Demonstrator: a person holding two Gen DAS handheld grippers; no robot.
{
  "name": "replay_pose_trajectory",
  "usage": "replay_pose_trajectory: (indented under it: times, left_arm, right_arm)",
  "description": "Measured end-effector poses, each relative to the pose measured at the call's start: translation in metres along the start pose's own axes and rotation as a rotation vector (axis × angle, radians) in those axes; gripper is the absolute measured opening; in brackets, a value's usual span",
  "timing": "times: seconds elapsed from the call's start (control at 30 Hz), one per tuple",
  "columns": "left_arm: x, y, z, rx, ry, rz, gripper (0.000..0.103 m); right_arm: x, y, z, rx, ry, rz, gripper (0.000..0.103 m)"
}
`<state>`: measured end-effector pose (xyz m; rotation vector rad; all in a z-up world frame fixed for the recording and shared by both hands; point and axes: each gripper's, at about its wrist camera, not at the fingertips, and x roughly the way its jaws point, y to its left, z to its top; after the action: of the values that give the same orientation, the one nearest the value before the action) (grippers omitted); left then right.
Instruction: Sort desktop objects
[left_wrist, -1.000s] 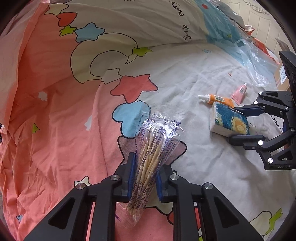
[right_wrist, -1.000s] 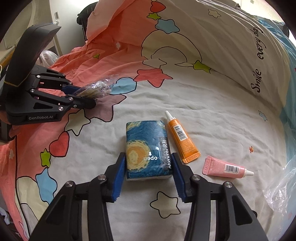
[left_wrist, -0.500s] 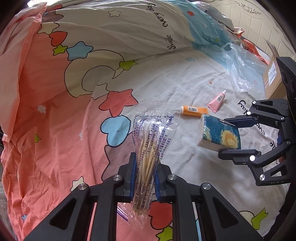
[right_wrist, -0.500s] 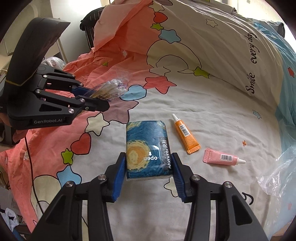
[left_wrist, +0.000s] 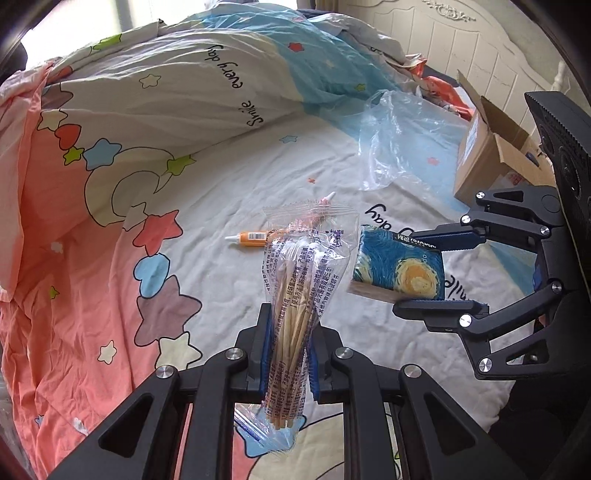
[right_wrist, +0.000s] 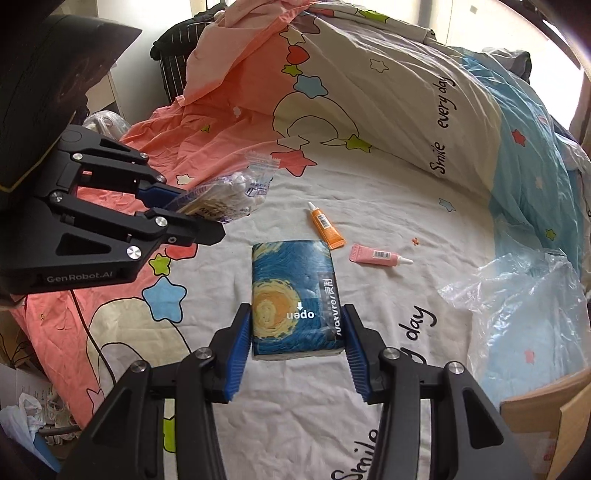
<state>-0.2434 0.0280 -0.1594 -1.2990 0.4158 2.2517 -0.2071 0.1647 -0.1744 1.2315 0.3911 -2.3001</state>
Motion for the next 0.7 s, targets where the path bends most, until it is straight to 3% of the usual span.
replay_pose_trajectory:
  times: [0.7]
  left_arm:
    - [-0.073, -0.127, 0.046, 0.117, -0.061, -0.039, 0.016]
  right_arm:
    - [-0.129, -0.038, -0.047, 0.066, -0.075, -0.132, 0.044]
